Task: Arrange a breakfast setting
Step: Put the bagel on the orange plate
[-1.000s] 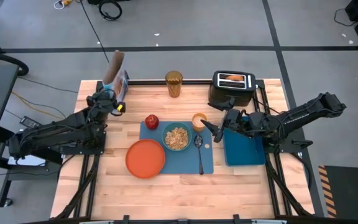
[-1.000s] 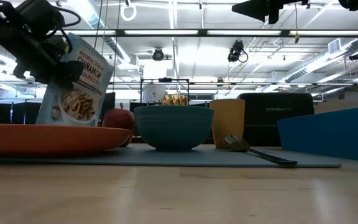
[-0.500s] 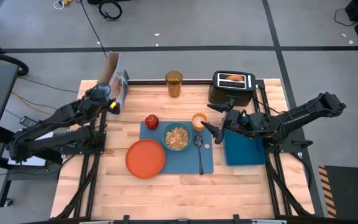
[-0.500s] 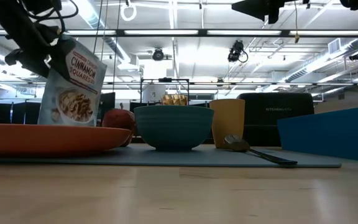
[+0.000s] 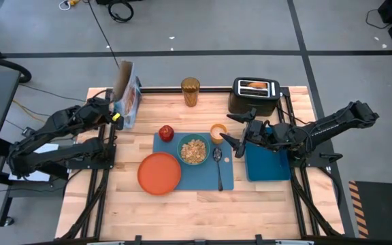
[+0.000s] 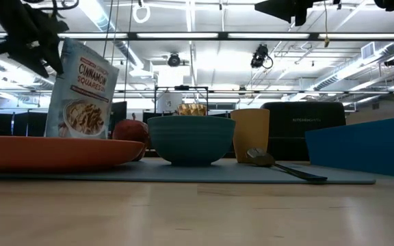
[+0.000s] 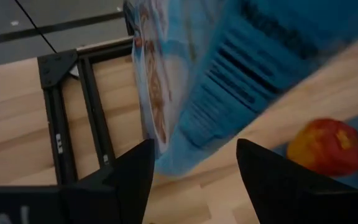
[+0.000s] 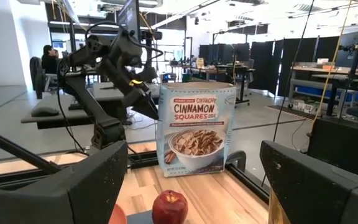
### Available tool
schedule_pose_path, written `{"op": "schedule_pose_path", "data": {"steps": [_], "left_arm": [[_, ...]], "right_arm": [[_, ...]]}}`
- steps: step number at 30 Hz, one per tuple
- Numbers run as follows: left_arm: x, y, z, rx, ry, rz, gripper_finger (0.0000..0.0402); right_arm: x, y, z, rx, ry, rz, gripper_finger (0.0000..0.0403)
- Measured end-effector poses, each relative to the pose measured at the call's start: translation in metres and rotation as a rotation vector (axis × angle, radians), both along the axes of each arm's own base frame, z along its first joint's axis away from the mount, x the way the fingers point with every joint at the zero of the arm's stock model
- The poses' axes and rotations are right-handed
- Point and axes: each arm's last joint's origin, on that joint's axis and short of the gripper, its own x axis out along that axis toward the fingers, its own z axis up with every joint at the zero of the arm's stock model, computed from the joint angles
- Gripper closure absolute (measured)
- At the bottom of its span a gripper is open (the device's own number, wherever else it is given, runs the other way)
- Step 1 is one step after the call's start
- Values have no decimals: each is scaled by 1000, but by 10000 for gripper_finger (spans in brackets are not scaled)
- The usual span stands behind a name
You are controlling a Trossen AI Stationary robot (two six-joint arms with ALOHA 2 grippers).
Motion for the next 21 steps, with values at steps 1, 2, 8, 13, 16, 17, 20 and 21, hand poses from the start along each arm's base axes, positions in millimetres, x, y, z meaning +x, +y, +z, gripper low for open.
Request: {"op": "schedule_pose_path", "data": {"steps": [1, 2, 8, 13, 16, 17, 20, 21], "left_arm": [[-2, -1, 3, -9, 2, -7, 166], [-3, -2, 6, -16, 5, -12, 166], [-16, -9, 25, -26, 21, -15, 166], [-22, -13, 38, -1, 28, -69, 166], [-17, -13, 38, 21, 52, -188, 166], [-16, -13, 36, 18, 61, -216, 166], [-10, -12, 31, 36, 70, -269, 166], [-8, -11, 29, 40, 75, -282, 166]], "right_arm": [[0, 0, 0, 0, 0, 0, 29], [0, 0, 0, 0, 0, 0, 29], [0, 0, -2, 5, 19, 2, 29], [0, 0, -3, 8, 27, 2, 29], [0, 0, -5, 4, 46, 2, 29], [1, 0, -6, 5, 54, 2, 29], [1, 0, -7, 20, 63, 3, 29], [1, 0, -8, 21, 66, 2, 29]]}}
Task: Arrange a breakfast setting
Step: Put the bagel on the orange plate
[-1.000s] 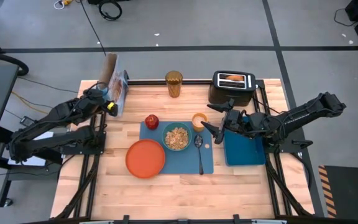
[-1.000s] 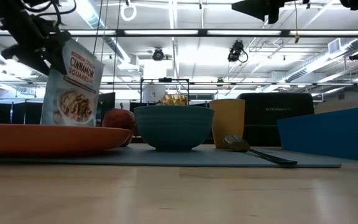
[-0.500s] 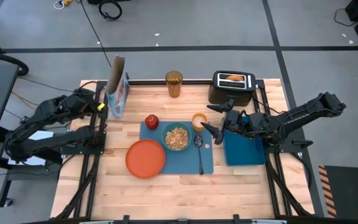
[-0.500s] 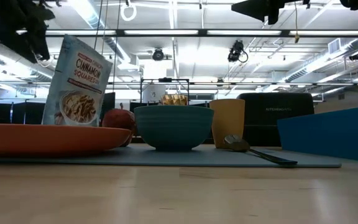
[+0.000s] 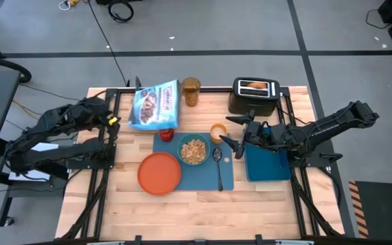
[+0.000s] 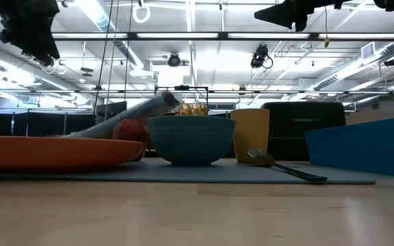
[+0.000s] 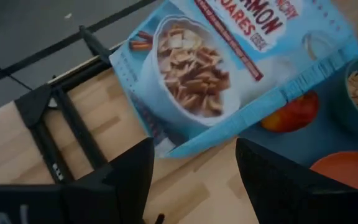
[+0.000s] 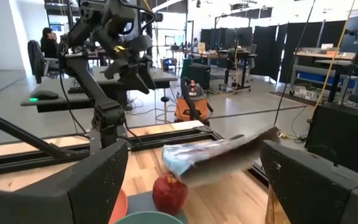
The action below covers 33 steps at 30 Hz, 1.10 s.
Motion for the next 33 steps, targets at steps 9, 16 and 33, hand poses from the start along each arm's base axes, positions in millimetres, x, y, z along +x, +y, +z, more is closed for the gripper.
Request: {"op": "schedule_pose_path", "data": {"steps": [9, 16, 33], "left_arm": [[18, 2, -7, 108, -27, -166, 166], [38, -6, -13, 142, -131, -399, 171], [93, -48, -62, 100, -371, -797, 186]], "right_arm": [[0, 0, 0, -1, 3, 0, 29], [-1, -1, -2, -11, 59, -5, 29], [-29, -65, 67, 61, 685, -329, 35]]}}
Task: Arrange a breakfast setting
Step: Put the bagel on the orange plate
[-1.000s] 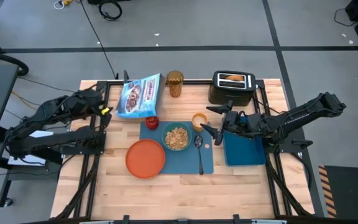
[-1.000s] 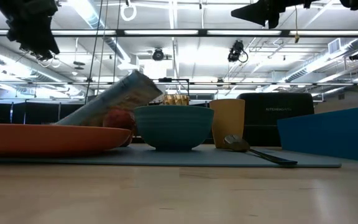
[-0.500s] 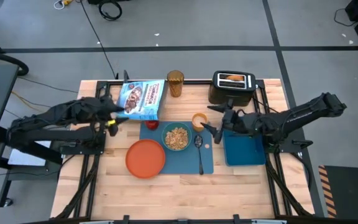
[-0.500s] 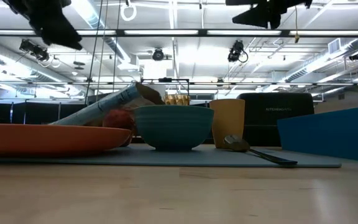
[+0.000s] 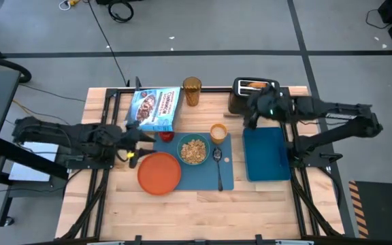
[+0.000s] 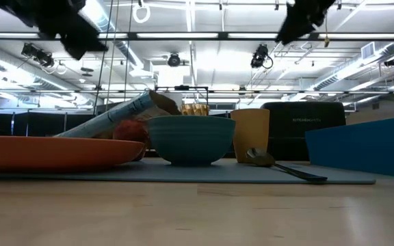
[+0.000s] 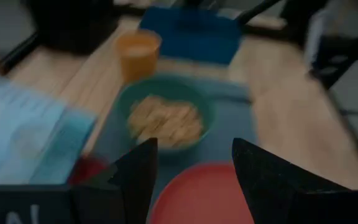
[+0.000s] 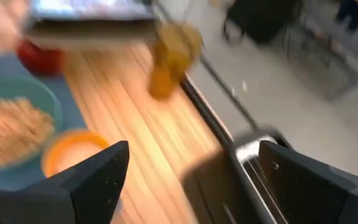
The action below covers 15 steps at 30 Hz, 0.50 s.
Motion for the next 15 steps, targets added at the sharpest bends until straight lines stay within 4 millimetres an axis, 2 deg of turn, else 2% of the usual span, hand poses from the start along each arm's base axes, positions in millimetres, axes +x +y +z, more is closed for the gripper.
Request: {"op": "schedule_pose_path", "data": {"steps": [5, 9, 15], "left_arm": [[10, -18, 9, 7, -113, -116, 187], [14, -31, 11, 5, -152, -188, 187], [22, -42, 5, 6, -130, -236, 187]], "right_arm": [[-20, -43, 4, 90, 146, -51, 69], [-31, -75, 5, 88, 207, -88, 111], [-20, -123, -5, 137, 392, -57, 182]]}}
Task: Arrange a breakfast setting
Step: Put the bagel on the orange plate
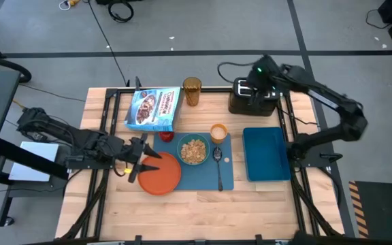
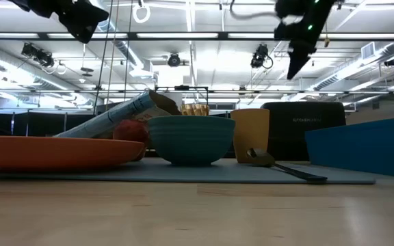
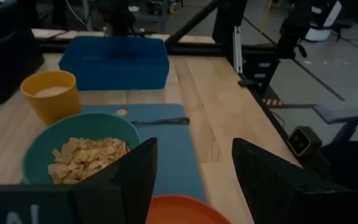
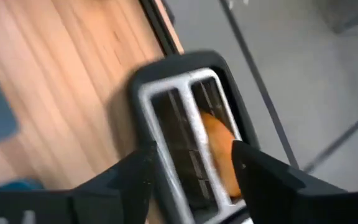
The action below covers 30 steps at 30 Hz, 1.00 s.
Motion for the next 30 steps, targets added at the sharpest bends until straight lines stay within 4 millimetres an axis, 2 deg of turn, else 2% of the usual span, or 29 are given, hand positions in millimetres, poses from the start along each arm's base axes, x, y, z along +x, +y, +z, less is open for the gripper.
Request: {"op": "schedule_pose_path", "data": {"steps": [6, 10, 14, 24, 30], "left_arm": [[8, -4, -8, 5, 46, -2, 187], [10, -5, -12, 11, 66, -1, 187], [12, -5, -13, 41, 69, -7, 187], [11, -7, -13, 47, 65, 2, 187], [11, -6, -13, 48, 65, 4, 187]], "right_arm": [[8, -50, -12, 139, 248, -7, 218], [7, -68, -17, 249, 343, 4, 219], [9, -82, -22, 225, 351, 33, 218], [13, -103, -48, 292, 427, 63, 220], [13, -104, -49, 299, 432, 63, 255]]}}
